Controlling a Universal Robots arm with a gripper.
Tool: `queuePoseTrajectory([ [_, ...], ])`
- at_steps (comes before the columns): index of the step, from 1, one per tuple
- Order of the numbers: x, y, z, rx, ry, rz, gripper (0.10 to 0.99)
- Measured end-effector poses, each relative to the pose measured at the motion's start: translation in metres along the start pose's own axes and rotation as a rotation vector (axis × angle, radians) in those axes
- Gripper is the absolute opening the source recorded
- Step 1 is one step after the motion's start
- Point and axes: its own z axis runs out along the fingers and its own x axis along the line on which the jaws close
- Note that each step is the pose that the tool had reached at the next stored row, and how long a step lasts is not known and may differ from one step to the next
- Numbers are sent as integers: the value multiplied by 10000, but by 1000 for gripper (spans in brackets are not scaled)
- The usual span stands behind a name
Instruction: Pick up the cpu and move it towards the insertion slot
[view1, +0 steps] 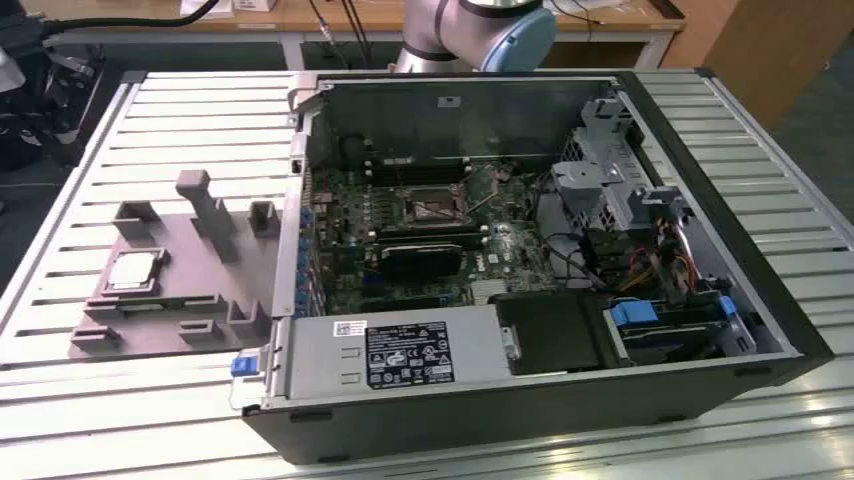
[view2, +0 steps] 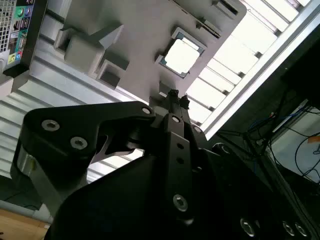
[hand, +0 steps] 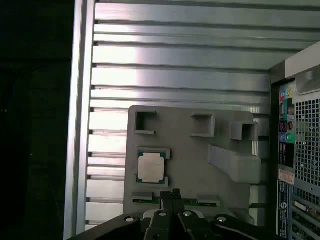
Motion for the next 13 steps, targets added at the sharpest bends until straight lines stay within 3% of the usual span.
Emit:
queuePoseTrajectory([
  [13,0,0,5,0,-1,0,102],
])
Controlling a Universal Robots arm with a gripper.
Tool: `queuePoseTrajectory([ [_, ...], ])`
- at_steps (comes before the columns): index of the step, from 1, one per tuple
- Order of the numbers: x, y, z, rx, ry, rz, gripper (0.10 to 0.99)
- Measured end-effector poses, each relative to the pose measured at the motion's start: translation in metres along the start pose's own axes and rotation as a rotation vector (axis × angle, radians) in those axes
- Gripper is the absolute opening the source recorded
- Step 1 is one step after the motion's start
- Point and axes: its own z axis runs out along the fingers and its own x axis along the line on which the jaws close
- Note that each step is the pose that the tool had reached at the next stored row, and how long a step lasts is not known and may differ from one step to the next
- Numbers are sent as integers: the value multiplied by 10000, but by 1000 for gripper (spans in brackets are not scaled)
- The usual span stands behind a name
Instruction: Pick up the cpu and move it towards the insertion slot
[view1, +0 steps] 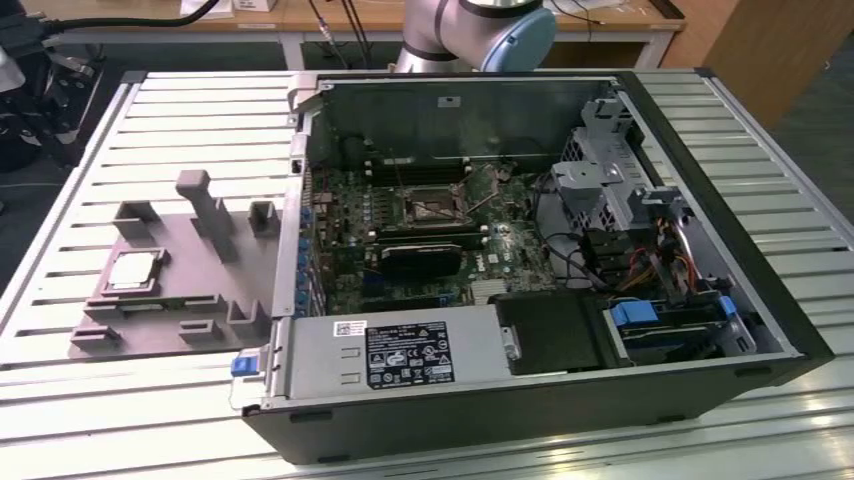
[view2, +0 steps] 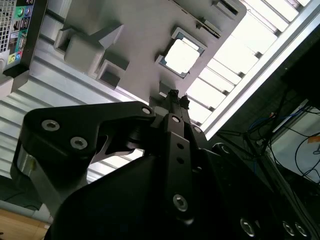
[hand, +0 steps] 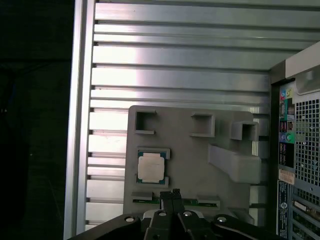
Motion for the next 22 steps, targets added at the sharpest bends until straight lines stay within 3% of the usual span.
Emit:
queuePoseTrajectory([
  [22,3,-11,300,0,0,0,102],
])
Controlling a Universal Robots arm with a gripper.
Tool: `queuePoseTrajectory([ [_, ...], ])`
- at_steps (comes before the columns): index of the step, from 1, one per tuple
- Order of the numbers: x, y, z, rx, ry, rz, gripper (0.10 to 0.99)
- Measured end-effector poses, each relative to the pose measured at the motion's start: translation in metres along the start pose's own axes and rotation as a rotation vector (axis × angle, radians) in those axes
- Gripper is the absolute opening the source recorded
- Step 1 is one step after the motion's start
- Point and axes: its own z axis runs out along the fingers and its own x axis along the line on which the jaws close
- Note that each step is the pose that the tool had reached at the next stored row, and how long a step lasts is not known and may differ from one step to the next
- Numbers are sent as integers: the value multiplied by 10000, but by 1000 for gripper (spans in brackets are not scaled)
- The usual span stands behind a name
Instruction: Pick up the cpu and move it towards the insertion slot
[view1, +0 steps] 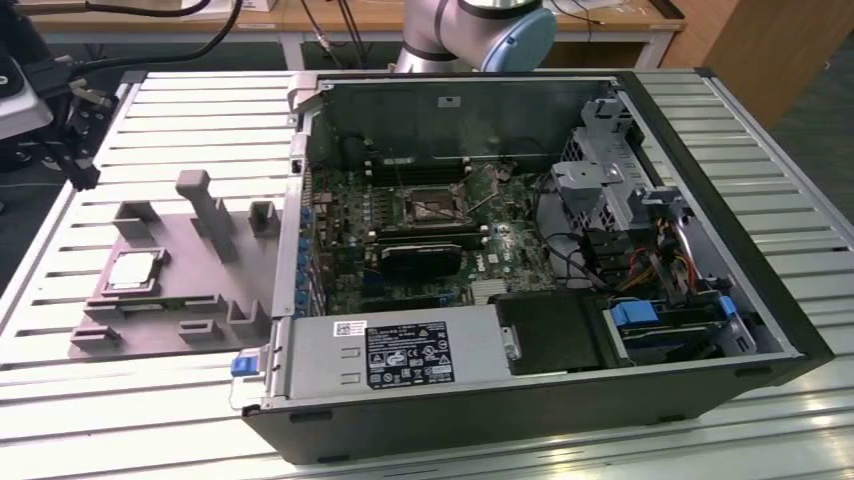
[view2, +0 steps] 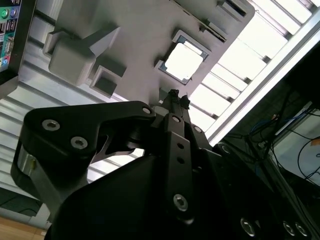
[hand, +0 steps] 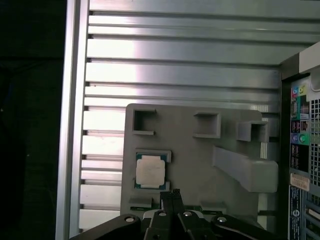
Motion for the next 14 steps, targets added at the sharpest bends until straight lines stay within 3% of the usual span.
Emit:
queuePoseTrajectory([
  [14,1,-8,204,0,0,0,102],
])
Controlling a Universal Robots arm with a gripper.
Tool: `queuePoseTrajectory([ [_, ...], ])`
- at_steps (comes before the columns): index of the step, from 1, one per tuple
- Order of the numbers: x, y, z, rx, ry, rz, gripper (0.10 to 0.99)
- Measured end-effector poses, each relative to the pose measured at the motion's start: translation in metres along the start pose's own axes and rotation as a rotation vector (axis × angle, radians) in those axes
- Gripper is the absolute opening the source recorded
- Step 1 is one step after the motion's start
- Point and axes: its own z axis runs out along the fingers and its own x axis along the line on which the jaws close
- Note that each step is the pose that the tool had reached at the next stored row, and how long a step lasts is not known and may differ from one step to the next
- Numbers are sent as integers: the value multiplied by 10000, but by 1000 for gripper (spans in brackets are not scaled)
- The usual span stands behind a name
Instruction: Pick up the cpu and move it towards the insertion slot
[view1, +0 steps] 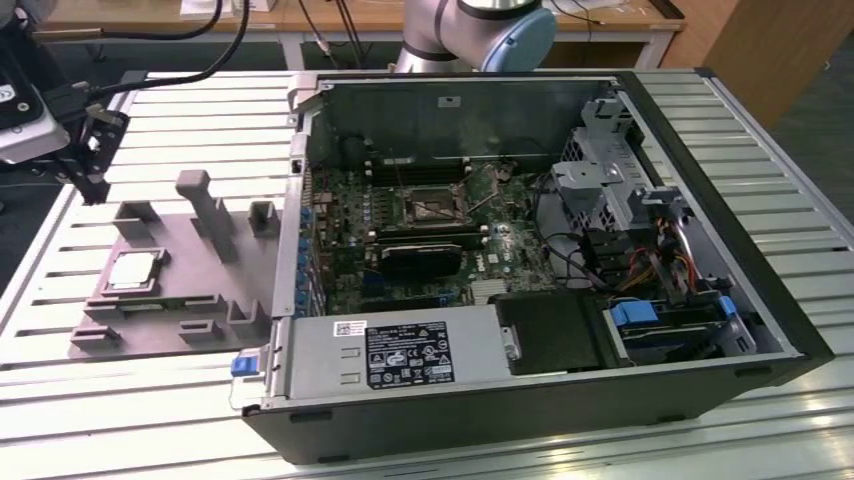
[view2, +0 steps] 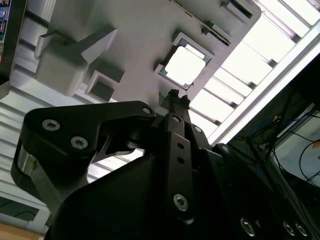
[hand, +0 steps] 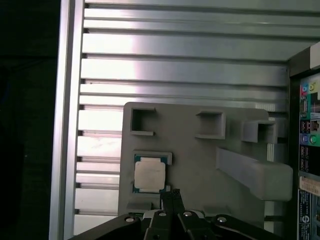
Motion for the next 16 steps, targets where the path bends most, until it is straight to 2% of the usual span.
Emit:
queuePoseTrajectory([
  [16,83,-15,292,0,0,0,102],
])
